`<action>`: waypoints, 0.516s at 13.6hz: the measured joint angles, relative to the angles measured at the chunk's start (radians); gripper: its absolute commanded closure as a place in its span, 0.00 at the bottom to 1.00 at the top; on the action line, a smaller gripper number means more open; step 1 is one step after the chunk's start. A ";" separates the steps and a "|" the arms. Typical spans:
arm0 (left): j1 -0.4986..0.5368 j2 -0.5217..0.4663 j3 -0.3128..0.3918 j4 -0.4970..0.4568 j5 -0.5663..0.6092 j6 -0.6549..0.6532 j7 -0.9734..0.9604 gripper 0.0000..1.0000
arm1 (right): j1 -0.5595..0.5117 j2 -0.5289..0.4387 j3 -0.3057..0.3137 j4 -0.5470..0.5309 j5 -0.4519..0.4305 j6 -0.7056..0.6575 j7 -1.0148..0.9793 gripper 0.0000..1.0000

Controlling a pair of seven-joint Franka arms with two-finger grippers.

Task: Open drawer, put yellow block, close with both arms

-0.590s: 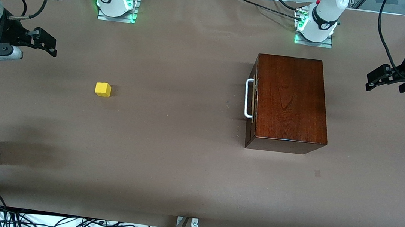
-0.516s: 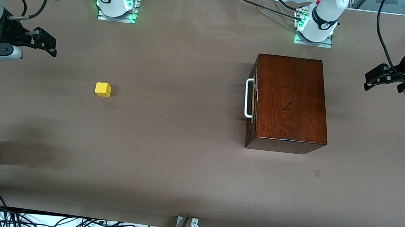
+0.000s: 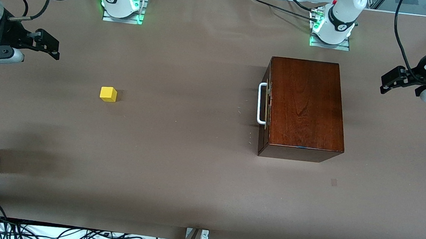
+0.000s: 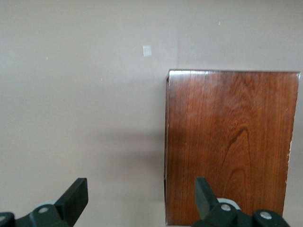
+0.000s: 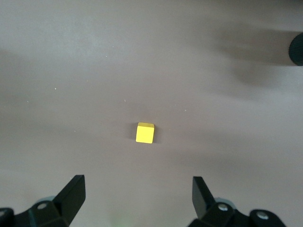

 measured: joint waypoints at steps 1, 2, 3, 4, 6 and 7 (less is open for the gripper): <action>0.000 0.000 0.000 0.000 0.000 -0.016 0.000 0.00 | 0.000 0.000 0.000 0.000 0.000 0.000 0.000 0.00; 0.000 0.001 -0.001 0.000 0.000 -0.029 0.000 0.00 | 0.000 0.000 0.000 0.000 0.000 0.000 0.000 0.00; 0.000 0.002 -0.004 0.000 0.000 -0.047 0.000 0.00 | 0.000 0.000 0.000 0.000 0.000 0.000 0.000 0.00; 0.000 0.004 -0.015 0.000 0.000 -0.077 0.000 0.00 | 0.000 0.000 0.000 0.000 0.000 0.000 0.000 0.00; -0.002 0.011 -0.065 0.000 -0.003 -0.146 0.000 0.00 | 0.000 0.000 0.000 0.000 0.000 0.001 0.000 0.00; -0.002 0.016 -0.106 0.000 -0.007 -0.163 0.000 0.00 | 0.000 0.000 0.001 0.000 0.000 0.001 0.000 0.00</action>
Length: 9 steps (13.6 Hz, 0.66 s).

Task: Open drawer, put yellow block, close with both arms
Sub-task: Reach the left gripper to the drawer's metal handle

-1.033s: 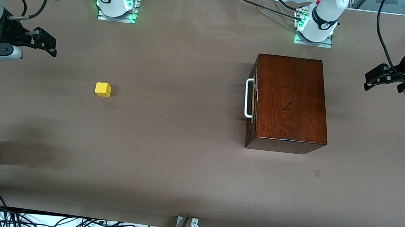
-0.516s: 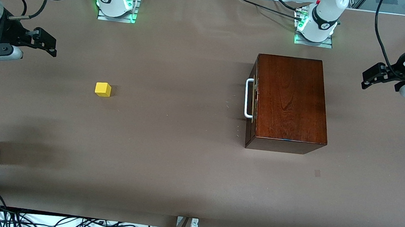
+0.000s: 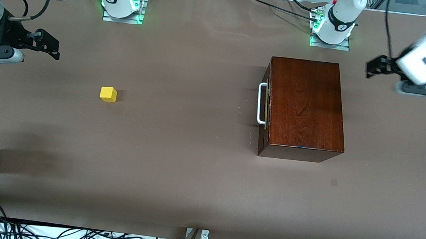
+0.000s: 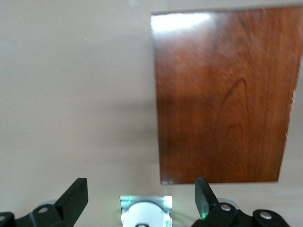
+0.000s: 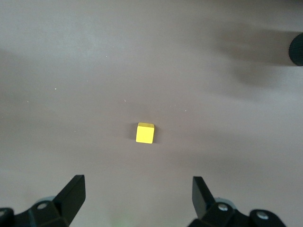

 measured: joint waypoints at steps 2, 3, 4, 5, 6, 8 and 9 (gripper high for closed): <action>-0.003 0.018 -0.111 0.000 -0.029 -0.001 -0.036 0.00 | 0.000 0.000 0.001 0.000 0.000 0.000 0.000 0.00; -0.005 0.034 -0.170 0.000 -0.036 0.017 -0.093 0.00 | 0.000 0.000 0.001 0.000 0.000 0.000 0.000 0.00; -0.008 0.054 -0.229 0.000 -0.037 0.048 -0.165 0.00 | 0.000 0.000 0.001 0.000 0.000 0.000 0.000 0.00; -0.012 0.080 -0.281 0.000 -0.037 0.088 -0.237 0.00 | 0.000 0.000 0.001 0.000 0.000 0.000 0.000 0.00; -0.020 0.110 -0.321 0.002 -0.037 0.133 -0.304 0.00 | 0.000 0.000 0.001 0.000 0.000 0.000 0.000 0.00; -0.065 0.195 -0.355 0.023 -0.036 0.218 -0.416 0.00 | 0.000 0.000 0.001 0.000 0.000 0.001 0.000 0.00; -0.104 0.249 -0.355 0.044 -0.017 0.249 -0.463 0.00 | -0.001 0.000 0.001 0.000 0.000 0.001 0.000 0.00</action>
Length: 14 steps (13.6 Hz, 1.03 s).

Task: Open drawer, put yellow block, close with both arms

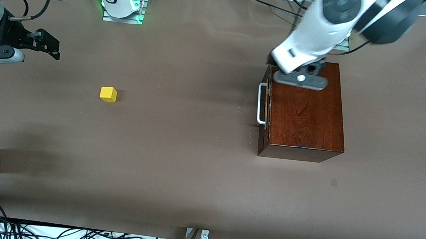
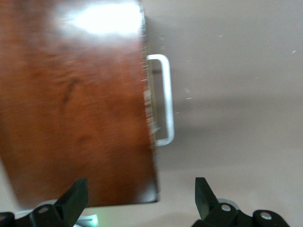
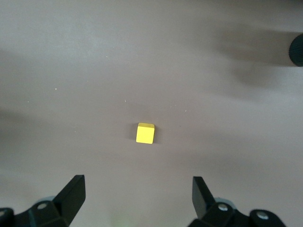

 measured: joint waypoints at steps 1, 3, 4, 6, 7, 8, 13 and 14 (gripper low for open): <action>-0.046 0.057 0.000 0.024 0.054 0.016 -0.056 0.00 | 0.000 0.000 0.000 0.000 0.000 0.000 0.000 0.00; -0.134 0.160 -0.001 0.058 0.174 0.024 -0.173 0.00 | 0.000 0.000 0.000 0.000 0.000 0.000 0.000 0.00; -0.169 0.200 -0.001 0.067 0.224 0.035 -0.223 0.00 | 0.000 0.000 0.000 0.000 0.000 0.000 0.000 0.00; -0.202 0.258 0.000 0.071 0.323 0.071 -0.321 0.00 | 0.000 0.000 0.000 0.000 0.000 0.001 0.000 0.00; -0.205 0.281 0.000 0.071 0.361 0.082 -0.358 0.00 | 0.000 0.000 0.000 0.000 0.000 0.001 0.000 0.00; -0.205 0.302 0.001 0.072 0.391 0.096 -0.380 0.00 | 0.000 0.000 0.000 0.000 0.000 0.001 0.000 0.00; -0.218 0.396 0.003 0.074 0.515 0.141 -0.465 0.00 | 0.000 0.000 0.000 0.000 0.000 0.001 0.000 0.00; -0.221 0.410 0.003 0.074 0.536 0.152 -0.482 0.00 | 0.000 0.000 0.000 0.000 0.000 0.001 0.000 0.00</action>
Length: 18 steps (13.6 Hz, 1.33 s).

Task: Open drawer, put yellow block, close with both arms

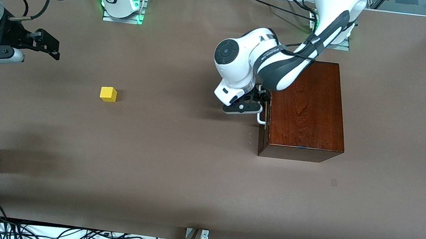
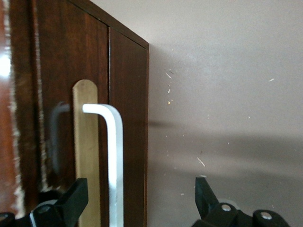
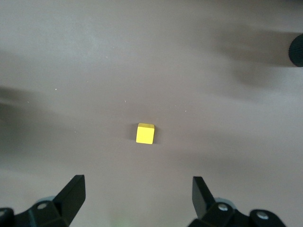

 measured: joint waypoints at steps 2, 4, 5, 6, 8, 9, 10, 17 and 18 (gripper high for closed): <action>-0.003 0.027 0.001 0.000 0.039 0.022 -0.037 0.00 | 0.000 0.000 0.000 0.000 0.000 0.000 0.000 0.00; -0.003 0.049 0.002 0.000 0.067 0.047 -0.066 0.00 | 0.000 0.000 0.000 0.000 0.000 0.000 0.000 0.00; -0.003 0.055 0.002 0.000 0.074 0.051 -0.078 0.00 | 0.000 0.000 0.000 0.000 0.000 0.000 0.000 0.00; -0.003 0.055 0.002 0.000 0.076 0.052 -0.083 0.00 | 0.000 0.000 0.000 0.000 0.000 0.000 0.000 0.00; -0.004 0.055 0.001 0.000 0.076 0.068 -0.089 0.00 | 0.000 0.000 0.000 0.000 0.000 0.001 0.000 0.00; -0.006 0.055 0.001 0.000 0.076 0.086 -0.091 0.00 | 0.000 0.000 0.000 0.000 0.000 0.003 0.000 0.00; -0.013 0.056 0.000 0.000 0.076 0.110 -0.094 0.00 | 0.000 0.000 0.000 0.000 0.000 0.007 0.000 0.00; -0.040 0.053 0.006 -0.006 0.077 0.252 -0.140 0.00 | 0.000 0.000 0.000 0.000 0.000 0.013 0.000 0.00; -0.040 0.050 0.008 -0.007 0.071 0.255 -0.141 0.00 | 0.000 0.000 0.000 0.000 0.000 0.017 0.000 0.00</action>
